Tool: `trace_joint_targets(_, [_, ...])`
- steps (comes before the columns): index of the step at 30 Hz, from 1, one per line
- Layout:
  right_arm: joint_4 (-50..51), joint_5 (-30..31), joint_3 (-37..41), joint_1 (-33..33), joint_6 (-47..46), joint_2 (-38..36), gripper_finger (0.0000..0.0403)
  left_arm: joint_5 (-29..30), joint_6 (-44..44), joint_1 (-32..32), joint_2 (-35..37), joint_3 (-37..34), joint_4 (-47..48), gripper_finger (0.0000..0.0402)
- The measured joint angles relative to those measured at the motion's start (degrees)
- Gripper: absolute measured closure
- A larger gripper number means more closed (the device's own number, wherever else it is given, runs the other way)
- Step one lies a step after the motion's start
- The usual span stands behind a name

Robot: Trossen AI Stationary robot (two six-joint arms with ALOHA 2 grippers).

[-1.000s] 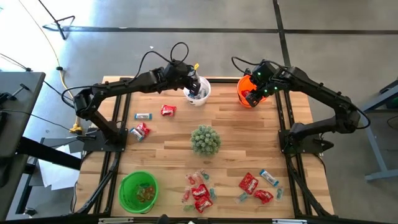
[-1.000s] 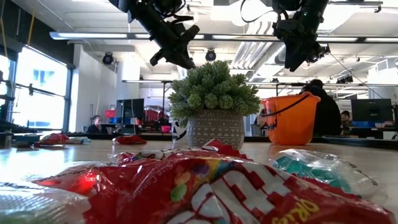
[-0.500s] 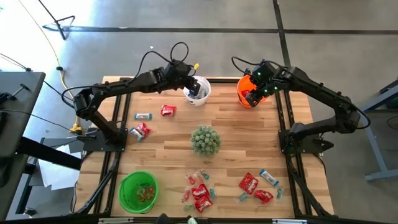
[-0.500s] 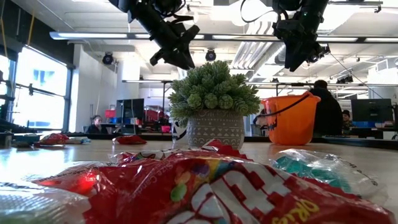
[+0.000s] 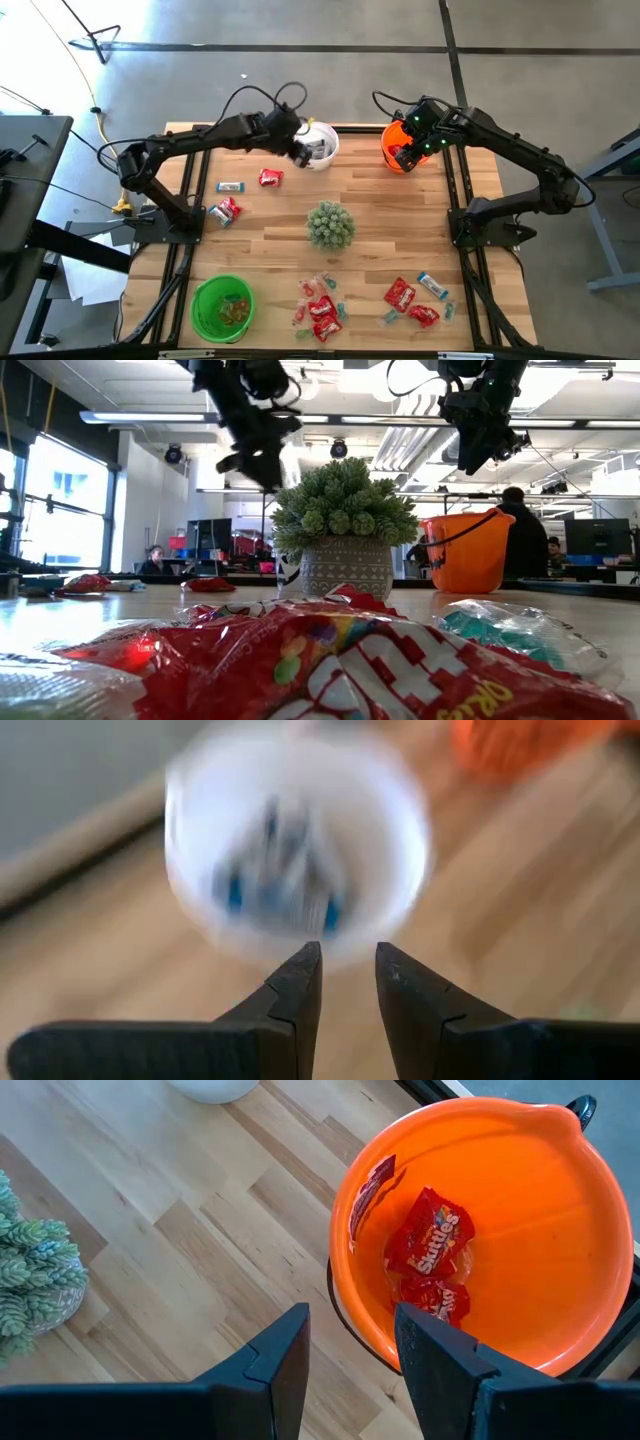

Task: Sort candy
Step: Put the white chocolate into the white bucket

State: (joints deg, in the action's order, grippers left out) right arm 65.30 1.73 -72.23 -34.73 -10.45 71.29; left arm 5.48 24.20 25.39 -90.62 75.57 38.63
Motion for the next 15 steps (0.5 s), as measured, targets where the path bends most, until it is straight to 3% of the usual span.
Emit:
trace_joint_targets(4, [0.0,0.0,0.0,0.0,0.0,0.0,0.0258,-0.2,3.0,-1.6,1.0,0.0,13.9,0.0316])
trace_joint_targets(8, [0.0,0.0,0.0,0.0,0.0,0.0,0.0258,4.9,6.2,-3.3,2.5,0.0,24.7,0.0316])
trace_joint_targets(15, [0.0,0.0,0.0,0.0,0.0,0.0,0.0258,11.7,8.0,-5.9,7.8,-6.2,35.2,0.0316])
